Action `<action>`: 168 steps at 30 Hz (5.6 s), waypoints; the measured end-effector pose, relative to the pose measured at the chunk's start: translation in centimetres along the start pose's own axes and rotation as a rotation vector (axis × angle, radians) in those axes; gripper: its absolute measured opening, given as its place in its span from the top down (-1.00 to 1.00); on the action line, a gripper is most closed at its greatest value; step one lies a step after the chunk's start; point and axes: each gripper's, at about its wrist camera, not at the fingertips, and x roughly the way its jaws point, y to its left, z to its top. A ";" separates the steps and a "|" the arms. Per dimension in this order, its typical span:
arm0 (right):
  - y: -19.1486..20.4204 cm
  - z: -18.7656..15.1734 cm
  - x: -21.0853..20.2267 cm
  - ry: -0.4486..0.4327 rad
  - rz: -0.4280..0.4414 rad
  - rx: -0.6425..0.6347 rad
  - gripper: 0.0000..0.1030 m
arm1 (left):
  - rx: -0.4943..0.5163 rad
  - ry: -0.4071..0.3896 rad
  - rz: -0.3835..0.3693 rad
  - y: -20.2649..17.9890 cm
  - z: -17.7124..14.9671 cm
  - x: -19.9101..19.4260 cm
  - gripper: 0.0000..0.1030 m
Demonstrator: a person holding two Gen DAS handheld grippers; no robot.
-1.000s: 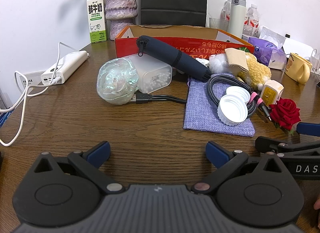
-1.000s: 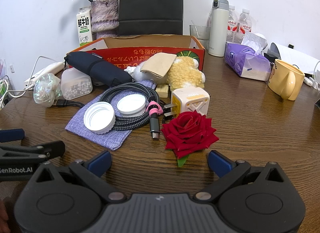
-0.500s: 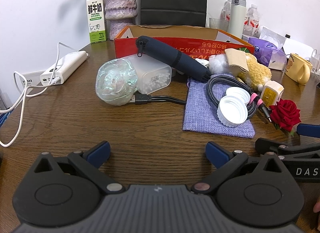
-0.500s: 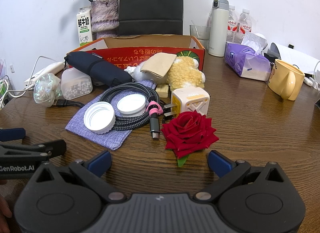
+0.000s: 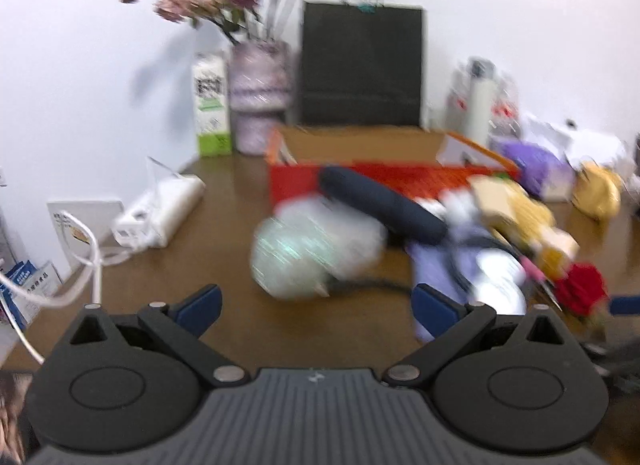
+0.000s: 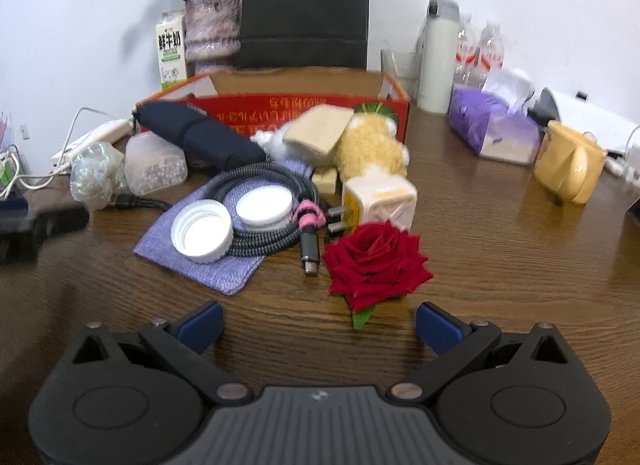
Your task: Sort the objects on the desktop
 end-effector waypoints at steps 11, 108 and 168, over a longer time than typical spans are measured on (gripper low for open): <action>3.8 3.4 1.2 -0.086 0.195 -0.174 -0.09 | -0.025 0.052 0.010 1.1 2.5 6.0 -0.95; -2.9 10.2 -1.5 -0.099 0.108 0.063 -0.96 | 0.031 0.052 -0.228 -2.5 3.4 -4.4 -0.71; -3.1 1.4 1.4 -0.041 -0.021 0.059 0.22 | 0.167 0.096 -0.211 -9.0 3.4 3.8 0.81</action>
